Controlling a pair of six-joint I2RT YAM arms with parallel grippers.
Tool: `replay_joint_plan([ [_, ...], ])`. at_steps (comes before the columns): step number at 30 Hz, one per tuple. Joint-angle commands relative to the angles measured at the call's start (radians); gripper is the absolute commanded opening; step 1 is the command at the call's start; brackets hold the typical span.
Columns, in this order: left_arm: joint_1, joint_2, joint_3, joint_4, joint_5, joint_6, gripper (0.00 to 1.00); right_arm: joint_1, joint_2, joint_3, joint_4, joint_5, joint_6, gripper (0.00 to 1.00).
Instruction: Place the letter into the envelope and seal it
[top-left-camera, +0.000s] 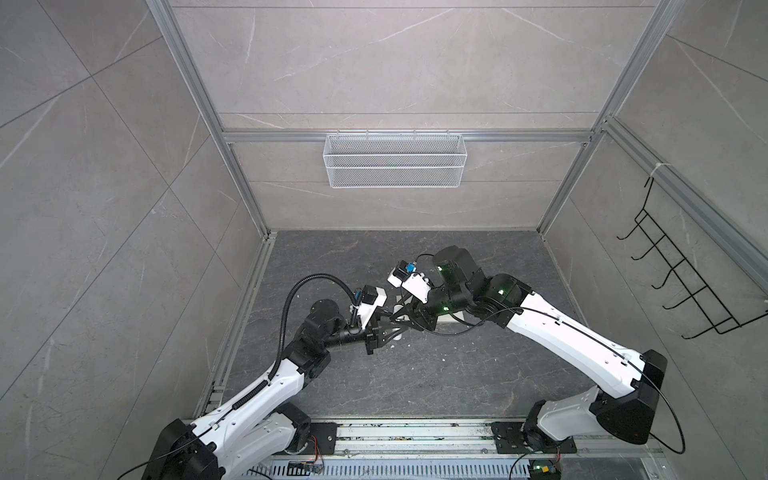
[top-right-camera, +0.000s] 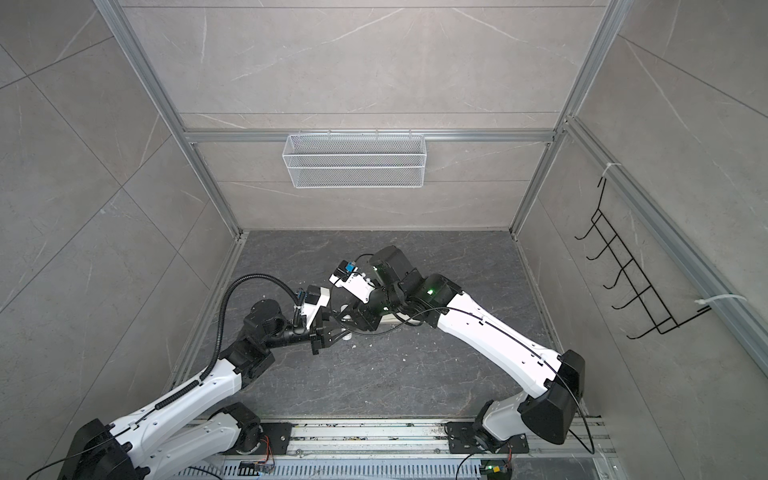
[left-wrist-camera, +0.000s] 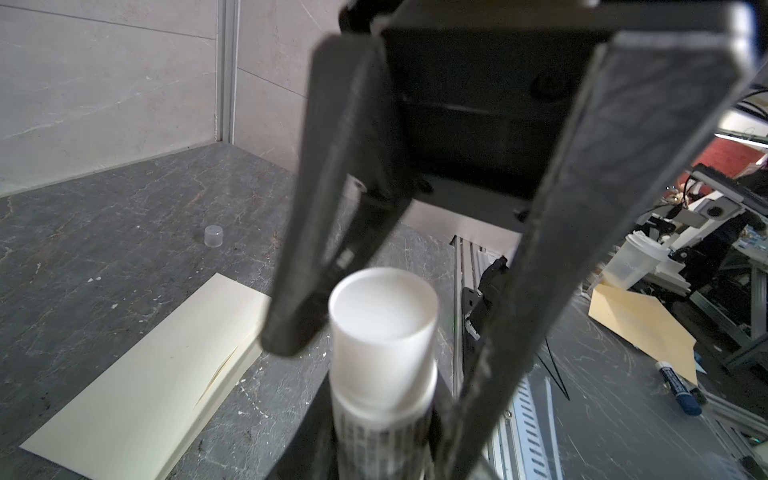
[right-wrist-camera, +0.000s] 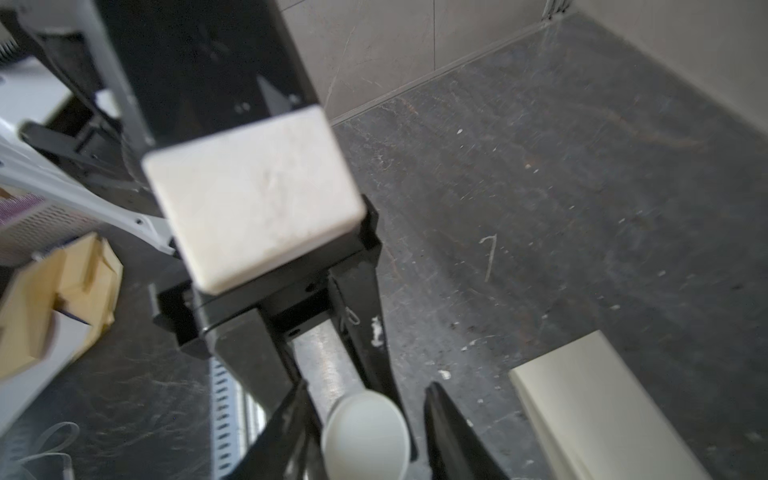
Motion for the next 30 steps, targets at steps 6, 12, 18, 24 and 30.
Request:
replay_joint_plan([
  [6,0.004,-0.068,0.022,0.038,-0.411,-0.201,0.00,0.008,-0.226,-0.174,0.242,0.277,0.060,0.81],
  [12,-0.003,-0.087,0.080,-0.056,-0.676,-0.470,0.00,0.020,-0.249,-0.288,0.336,0.328,0.148,0.84],
  [18,-0.015,-0.063,0.111,-0.074,-0.758,-0.674,0.00,0.102,-0.197,-0.352,0.488,0.485,0.166,0.81],
  [24,-0.027,-0.055,0.121,-0.081,-0.773,-0.728,0.00,0.152,-0.133,-0.361,0.583,0.589,0.180,0.72],
  [30,-0.030,-0.050,0.126,-0.078,-0.772,-0.738,0.00,0.180,-0.066,-0.333,0.631,0.622,0.196,0.67],
])
